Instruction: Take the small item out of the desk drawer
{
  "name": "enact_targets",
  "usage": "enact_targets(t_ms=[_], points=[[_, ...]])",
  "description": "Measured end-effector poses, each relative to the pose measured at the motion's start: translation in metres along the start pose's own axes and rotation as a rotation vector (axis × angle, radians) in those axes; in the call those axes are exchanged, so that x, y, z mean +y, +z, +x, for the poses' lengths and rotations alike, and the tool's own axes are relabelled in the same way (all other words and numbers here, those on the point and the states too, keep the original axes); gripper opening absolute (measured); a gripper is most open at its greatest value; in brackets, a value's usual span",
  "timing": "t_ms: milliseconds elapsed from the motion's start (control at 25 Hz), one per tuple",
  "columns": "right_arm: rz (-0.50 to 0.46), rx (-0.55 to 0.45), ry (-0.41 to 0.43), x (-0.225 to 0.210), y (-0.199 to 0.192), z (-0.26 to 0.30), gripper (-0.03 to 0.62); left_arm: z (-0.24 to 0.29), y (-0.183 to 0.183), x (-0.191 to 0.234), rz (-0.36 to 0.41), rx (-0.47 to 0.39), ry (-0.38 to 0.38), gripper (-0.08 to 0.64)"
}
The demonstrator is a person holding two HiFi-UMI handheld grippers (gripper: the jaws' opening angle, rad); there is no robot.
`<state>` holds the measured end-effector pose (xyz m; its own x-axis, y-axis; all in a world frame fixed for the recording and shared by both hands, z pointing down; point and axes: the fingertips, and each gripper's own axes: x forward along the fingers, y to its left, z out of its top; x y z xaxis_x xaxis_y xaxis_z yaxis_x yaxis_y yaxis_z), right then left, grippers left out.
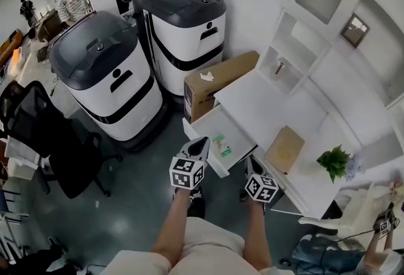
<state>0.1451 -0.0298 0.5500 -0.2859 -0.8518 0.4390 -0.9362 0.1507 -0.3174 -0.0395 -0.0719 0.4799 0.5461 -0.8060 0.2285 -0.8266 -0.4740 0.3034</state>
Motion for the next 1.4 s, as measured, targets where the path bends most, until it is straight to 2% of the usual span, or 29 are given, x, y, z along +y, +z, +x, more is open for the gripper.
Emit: enact_targets(t_ms=[200,360,440,840,1000,1240,1400], points=[[0.001,0.013,-0.029,-0.011,0.014,0.051,0.025,0.050,0.000,0.031,-0.023,0.045,-0.039,0.017],[0.056,-0.004,-0.090,-0.022,0.011,0.078,0.025,0.073,-0.016,0.046,-0.018,0.116,-0.109,0.017],[0.068,0.004,-0.090,-0.022,0.011,0.090,0.025,0.081,-0.021,0.053,-0.017,0.143,-0.123,0.017],[0.072,-0.013,-0.041,-0.022,0.026,0.110,0.023,0.107,-0.025,0.063,-0.021,0.162,-0.138,0.017],[0.058,0.023,-0.026,-0.025,0.015,0.115,0.025,0.105,-0.040,0.063,-0.017,0.185,-0.136,0.017],[-0.029,0.094,0.002,-0.021,0.014,0.138,0.025,0.107,-0.042,0.073,0.007,0.201,-0.093,0.017],[-0.008,0.146,0.000,-0.040,-0.005,0.141,0.025,0.114,-0.063,0.061,0.027,0.256,-0.102,0.017]])
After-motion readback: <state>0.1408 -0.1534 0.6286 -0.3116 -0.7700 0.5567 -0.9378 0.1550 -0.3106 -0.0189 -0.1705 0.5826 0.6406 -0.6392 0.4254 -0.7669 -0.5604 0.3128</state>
